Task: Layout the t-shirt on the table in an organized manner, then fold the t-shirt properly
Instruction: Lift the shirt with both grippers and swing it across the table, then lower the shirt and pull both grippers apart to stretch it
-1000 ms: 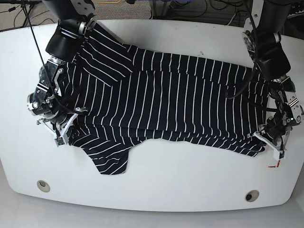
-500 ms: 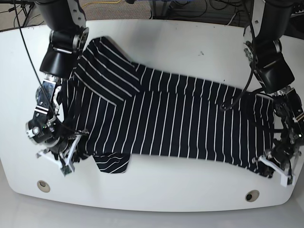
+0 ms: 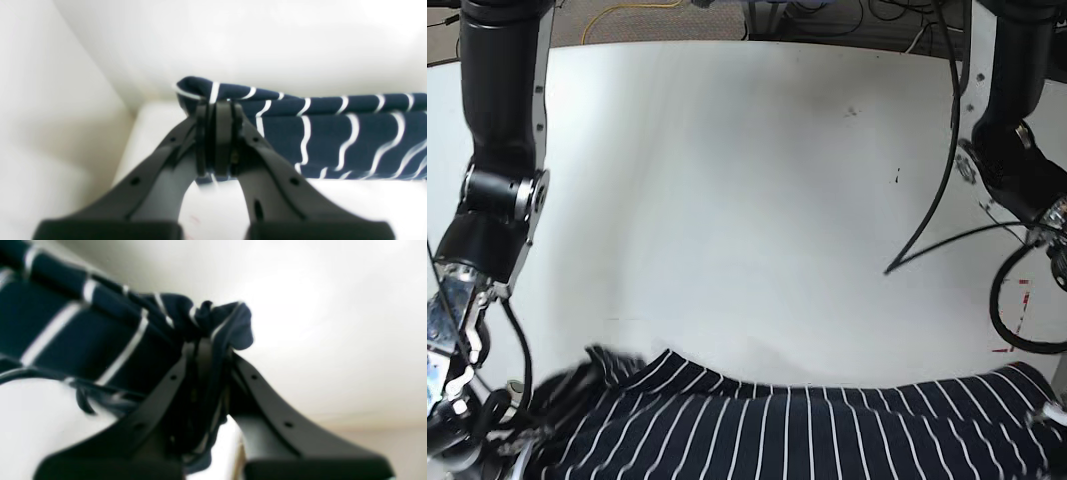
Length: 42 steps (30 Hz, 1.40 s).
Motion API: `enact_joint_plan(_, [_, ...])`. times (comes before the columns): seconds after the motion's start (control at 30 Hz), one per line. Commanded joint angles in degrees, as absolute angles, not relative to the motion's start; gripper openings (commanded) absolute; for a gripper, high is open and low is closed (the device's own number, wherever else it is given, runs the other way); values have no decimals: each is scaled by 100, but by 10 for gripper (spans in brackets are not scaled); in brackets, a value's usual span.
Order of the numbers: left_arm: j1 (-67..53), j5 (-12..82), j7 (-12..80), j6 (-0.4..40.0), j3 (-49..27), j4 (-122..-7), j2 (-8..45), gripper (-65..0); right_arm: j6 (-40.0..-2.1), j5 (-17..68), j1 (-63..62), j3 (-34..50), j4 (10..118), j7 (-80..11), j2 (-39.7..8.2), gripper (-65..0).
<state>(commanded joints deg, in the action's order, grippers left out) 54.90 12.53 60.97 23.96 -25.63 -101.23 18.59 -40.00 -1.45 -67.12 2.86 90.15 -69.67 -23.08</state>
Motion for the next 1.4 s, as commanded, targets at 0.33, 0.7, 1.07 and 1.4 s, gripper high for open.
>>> enact_joint_plan(0.33, [6510,1297,6105,2422,-2536,-9640,1991,-650,-4000,-163,-6985,224,9991,-7714,-2343,-650])
enact_joint_plan(0.7, [4998,2070,6105,2422,-2484,-9833,1974,-650,-4000,-136,-3960,1165,11565,-7723,-2220,-650])
enact_joint_plan(1.07, [2826,2536,6105,2422,-2791,-10589,1965,-650,-4000,-145,-971,2475,11591,-6976,-1358,-650])
enact_joint_plan(1.4, [796,3073,6105,2422,-3495,-10765,1991,-650,-4000,-180,848,2501,11591,-6114,-848,-650])
